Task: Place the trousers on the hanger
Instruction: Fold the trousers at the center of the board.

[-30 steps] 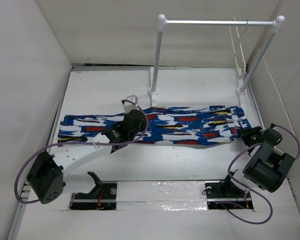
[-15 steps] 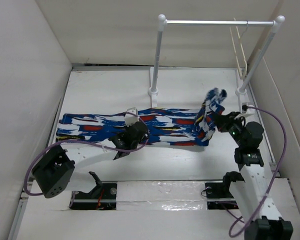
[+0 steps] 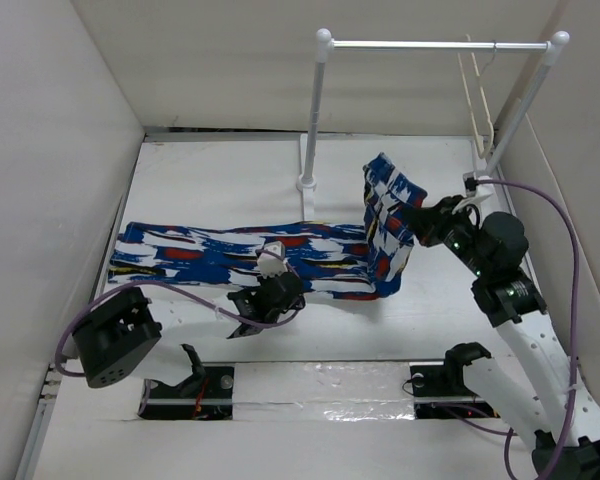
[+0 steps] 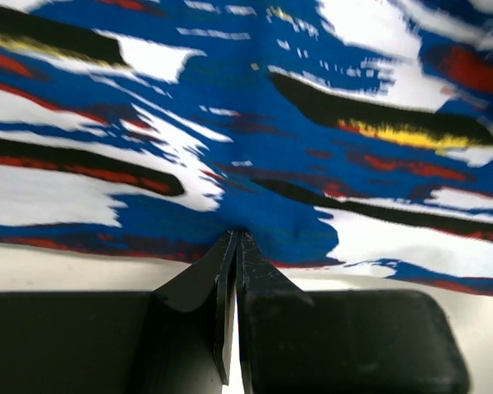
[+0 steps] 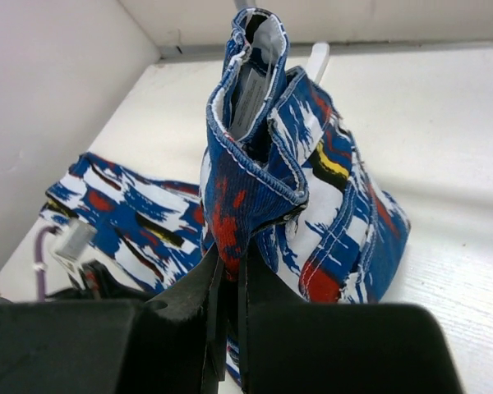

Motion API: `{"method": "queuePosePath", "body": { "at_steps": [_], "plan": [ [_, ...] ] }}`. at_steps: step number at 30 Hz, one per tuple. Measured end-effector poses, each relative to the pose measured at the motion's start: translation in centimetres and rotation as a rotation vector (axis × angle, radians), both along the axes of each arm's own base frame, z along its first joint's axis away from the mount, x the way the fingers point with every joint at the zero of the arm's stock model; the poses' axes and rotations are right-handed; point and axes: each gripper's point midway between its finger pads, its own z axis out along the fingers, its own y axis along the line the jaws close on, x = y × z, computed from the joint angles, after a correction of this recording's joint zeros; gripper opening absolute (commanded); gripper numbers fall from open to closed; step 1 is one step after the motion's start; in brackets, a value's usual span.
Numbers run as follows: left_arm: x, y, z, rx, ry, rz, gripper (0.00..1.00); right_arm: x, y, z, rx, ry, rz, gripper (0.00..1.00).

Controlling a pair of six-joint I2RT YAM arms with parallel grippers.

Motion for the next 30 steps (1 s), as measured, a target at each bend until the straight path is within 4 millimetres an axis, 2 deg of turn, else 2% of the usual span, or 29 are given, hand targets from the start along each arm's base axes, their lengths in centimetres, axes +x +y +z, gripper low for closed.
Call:
{"method": "queuePosePath", "body": {
  "at_steps": [6,9,12,15,18,23,25,28,30],
  "plan": [
    [0.0,-1.0,-2.5,0.05,0.037,-0.004,0.0,-1.3,-0.9,5.8,0.01,-0.09,-0.027,0.0],
    [0.5,-2.4,-2.4,0.043,0.027,-0.007,0.0,-2.4,-1.3,8.8,0.019,-0.155,-0.028,0.0],
    [0.7,-4.3,-2.4,0.031,0.02,-0.03,0.0,-3.6,-1.9,10.8,0.018,-0.199,-0.038,0.0],
    [0.3,-7.1,-2.3,0.016,0.014,-0.078,0.0,-4.5,-2.7,12.1,0.002,-0.221,-0.055,0.0],
    [-1.0,-11.1,-2.3,-0.005,0.016,-0.161,0.0,-5.3,-3.2,13.3,-0.017,-0.237,-0.067,0.0],
    [-5.0,-19.5,-1.9,-0.064,0.037,-0.353,0.0,-6.7,-3.7,15.5,-0.039,-0.273,-0.066,0.0],
    [-6.4,-22.1,-1.4,-0.091,0.042,-0.419,0.0,-7.1,-3.7,16.0,-0.049,-0.282,-0.059,0.0],
    [-8.1,-23.8,-0.4,-0.115,0.044,-0.491,0.0,-7.2,-3.3,16.2,-0.06,-0.287,-0.034,0.0],
    [-8.1,-23.8,0.2,-0.119,0.036,-0.502,0.13,-6.7,-2.9,15.9,-0.066,-0.275,-0.016,0.0]
  ]
}}
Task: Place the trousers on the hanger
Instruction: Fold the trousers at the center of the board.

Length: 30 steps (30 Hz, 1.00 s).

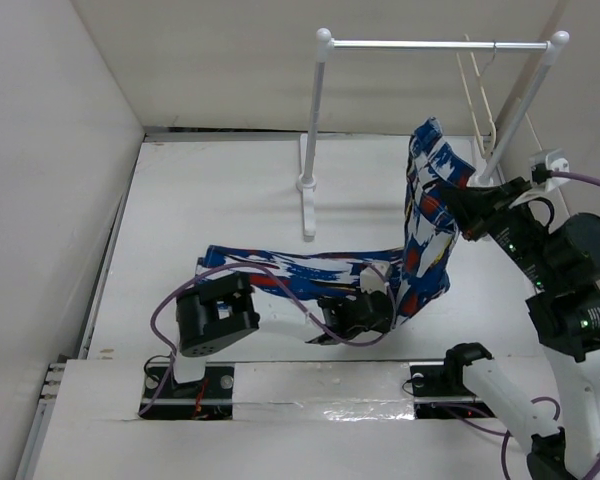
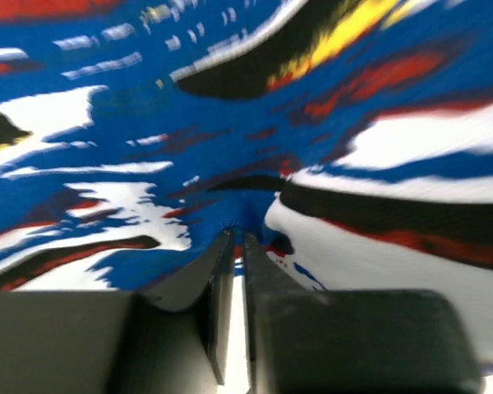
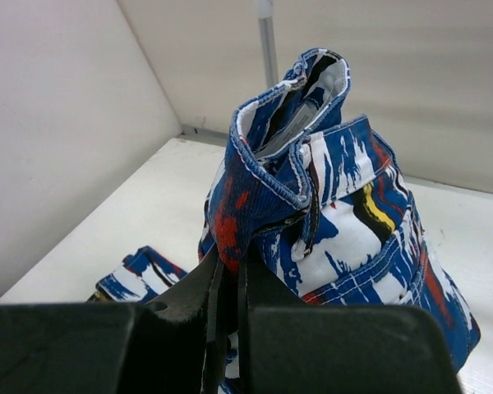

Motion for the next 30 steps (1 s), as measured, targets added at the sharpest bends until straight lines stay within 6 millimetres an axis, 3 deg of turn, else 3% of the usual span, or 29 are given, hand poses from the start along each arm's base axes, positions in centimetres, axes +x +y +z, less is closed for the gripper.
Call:
{"method": "queuePosePath", "body": {
  "at_steps": [2,4,6,11,14,19,22,26,28,29,30],
  "plan": [
    [0.6,0.8,0.9,-0.008,-0.01,0.008,0.31,0.9,0.6,-0.6,-0.008,0.023,0.021,0.0],
    [1.8,3.3,2.6,-0.018,-0.028,0.043,0.38,2.0,1.2,-1.4,-0.015,0.051,0.044,0.0],
    [3.5,6.6,5.3,-0.039,-0.06,0.102,0.39,3.1,2.2,-2.2,-0.018,0.08,0.073,0.0],
    [8.4,15.6,16.8,-0.228,-0.193,0.32,0.37,5.4,5.9,-3.9,-0.028,0.138,0.171,0.0],
    [9.8,22.2,24.2,-0.37,-0.301,0.457,0.37,6.1,8.9,-4.8,-0.039,0.165,0.232,0.0],
    [9.6,31.0,30.8,-0.431,-0.43,0.61,0.37,7.1,15.5,-5.9,-0.075,0.202,0.328,0.0],
    [8.8,33.8,33.2,-0.423,-0.472,0.656,0.36,7.8,20.1,-6.4,-0.098,0.212,0.371,0.0],
    [7.5,36.8,34.1,-0.393,-0.497,0.703,0.36,7.7,27.5,-8.2,-0.131,0.224,0.451,0.04],
    [6.8,38.2,34.3,-0.392,-0.507,0.728,0.37,7.1,31.4,-10.4,-0.16,0.244,0.493,0.23],
    [6.4,38.9,34.4,-0.398,-0.513,0.742,0.42,6.7,33.4,-11.7,-0.177,0.255,0.517,0.41],
    [6.1,39.5,34.4,-0.4,-0.516,0.753,0.45,6.2,35.3,-13.2,-0.188,0.271,0.54,0.48]
  ]
}}
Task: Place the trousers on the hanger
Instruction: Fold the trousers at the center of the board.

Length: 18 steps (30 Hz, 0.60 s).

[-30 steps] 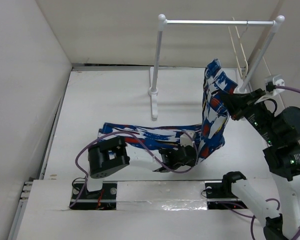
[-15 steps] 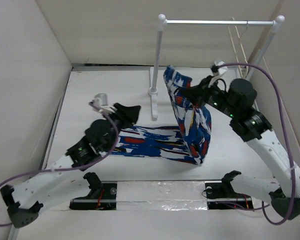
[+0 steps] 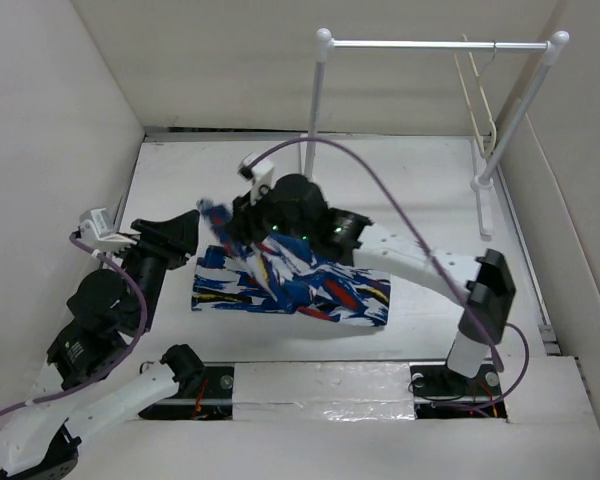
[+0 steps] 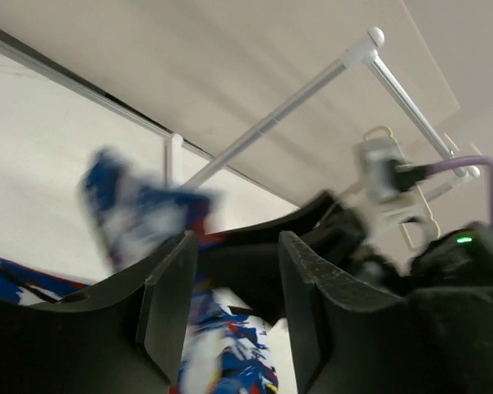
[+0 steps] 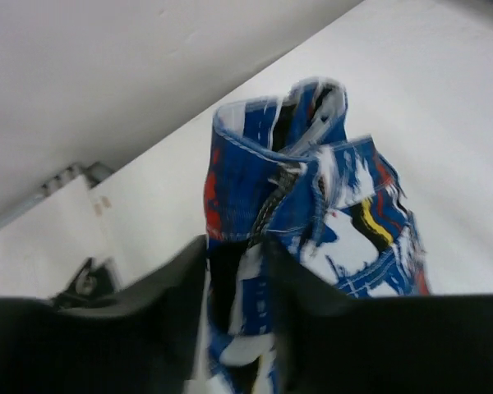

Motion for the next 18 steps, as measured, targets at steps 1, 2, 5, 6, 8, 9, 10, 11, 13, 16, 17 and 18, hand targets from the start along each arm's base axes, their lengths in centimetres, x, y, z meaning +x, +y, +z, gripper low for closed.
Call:
{"method": "queuePosePath", "body": {
  "at_steps": [1,2,5,6,8,9,10,11,13,16,17,18],
  "plan": [
    [-0.3,0.6,-0.1,-0.004,0.0,0.011,0.47,-0.6,1.9,-1.5,-0.013,0.009,0.027,0.54],
    [-0.6,1.2,-0.1,-0.012,0.0,0.023,0.51,-1.1,3.5,-3.5,-0.033,0.024,0.05,0.6],
    [-1.3,2.4,-0.7,-0.034,0.004,0.047,0.52,-3.4,6.0,-9.3,-0.106,0.091,0.121,0.63],
    [-1.4,2.6,-1.1,-0.042,0.006,0.054,0.52,-4.1,5.9,-11.1,-0.127,0.112,0.132,0.63],
    [-1.4,2.9,-2.2,-0.044,0.021,0.063,0.52,-5.0,4.7,-13.5,-0.173,0.147,0.137,0.54],
    [-1.3,2.8,-3.0,-0.042,0.031,0.064,0.52,-5.3,3.5,-14.5,-0.196,0.159,0.132,0.49],
    [-1.1,2.5,-3.8,-0.035,0.044,0.063,0.52,-5.4,2.5,-14.7,-0.203,0.161,0.119,0.43],
    [-0.9,2.0,-4.8,-0.023,0.059,0.058,0.51,-5.6,1.3,-14.5,-0.207,0.157,0.108,0.13],
    [-0.2,0.8,-7.2,0.015,0.104,0.04,0.51,-5.8,-1.6,-13.0,-0.185,0.133,0.065,0.0],
    [1.3,-2.2,-11.0,0.081,0.182,-0.011,0.51,-5.9,-6.2,-9.1,-0.103,0.071,-0.022,0.0],
    [1.8,-3.3,-12.5,0.104,0.21,-0.034,0.49,-5.8,-7.7,-7.9,-0.072,0.051,-0.051,0.0],
    [2.2,-4.5,-14.0,0.126,0.238,-0.06,0.49,-5.6,-9.3,-6.9,-0.047,0.034,-0.081,0.0]
  ]
}}
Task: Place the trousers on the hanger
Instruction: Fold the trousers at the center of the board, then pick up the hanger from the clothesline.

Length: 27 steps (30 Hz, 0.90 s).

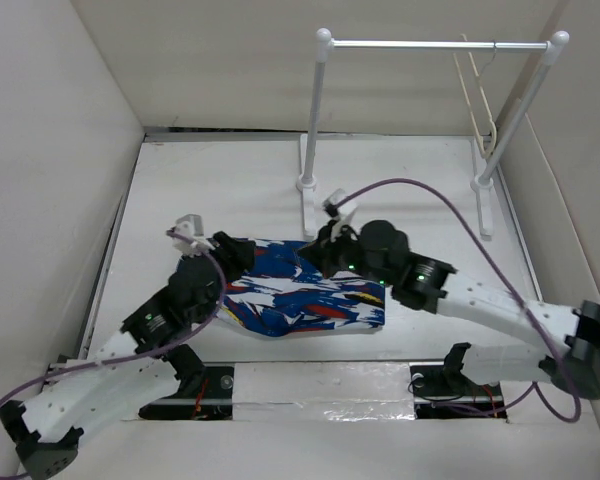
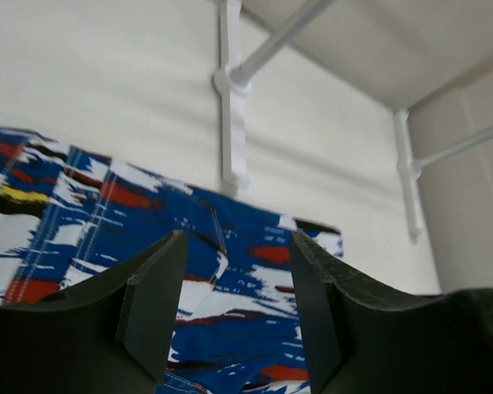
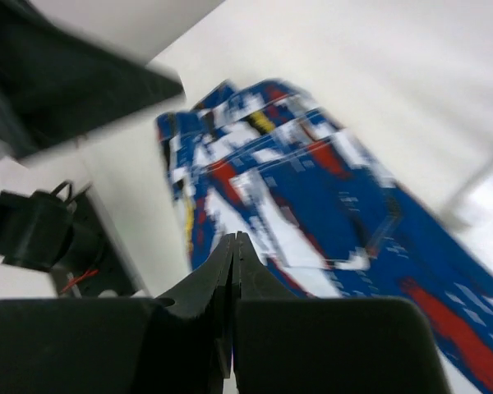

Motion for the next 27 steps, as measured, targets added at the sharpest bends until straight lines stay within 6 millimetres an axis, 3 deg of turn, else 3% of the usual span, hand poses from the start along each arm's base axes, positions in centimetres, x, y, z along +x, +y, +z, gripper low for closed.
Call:
{"method": "queuePosePath", "body": {
  "at_steps": [3,6,13,18,22,23,25,27],
  "plan": [
    [0.9,-3.0,-4.4,0.062,0.089,-0.079,0.43,1.2,-5.2,2.4,0.053,-0.049,-0.106,0.0],
    [1.2,-6.1,-7.4,0.102,0.152,-0.168,0.32,2.8,-10.9,6.3,0.102,-0.125,-0.245,0.0],
    [-1.1,-14.7,-10.5,0.191,0.173,-0.425,0.18,4.2,-22.9,16.9,0.184,-0.346,-0.556,0.0],
    [-3.9,-19.5,-13.4,0.251,0.194,-0.555,0.02,5.7,-29.8,21.6,0.118,-0.445,-0.768,0.02],
    [-5.6,-20.8,-15.0,0.284,0.205,-0.593,0.01,8.8,-33.0,25.5,0.062,-0.49,-0.832,0.24],
    [-5.9,-21.0,-15.0,0.281,0.203,-0.595,0.01,9.7,-33.5,25.9,0.05,-0.489,-0.836,0.34],
    [-5.9,-21.3,-14.8,0.259,0.192,-0.593,0.01,11.9,-34.6,25.6,0.027,-0.469,-0.838,0.41],
    [-5.8,-21.6,-14.8,0.239,0.185,-0.592,0.0,13.9,-35.6,24.0,0.011,-0.423,-0.831,0.54]
  ]
}}
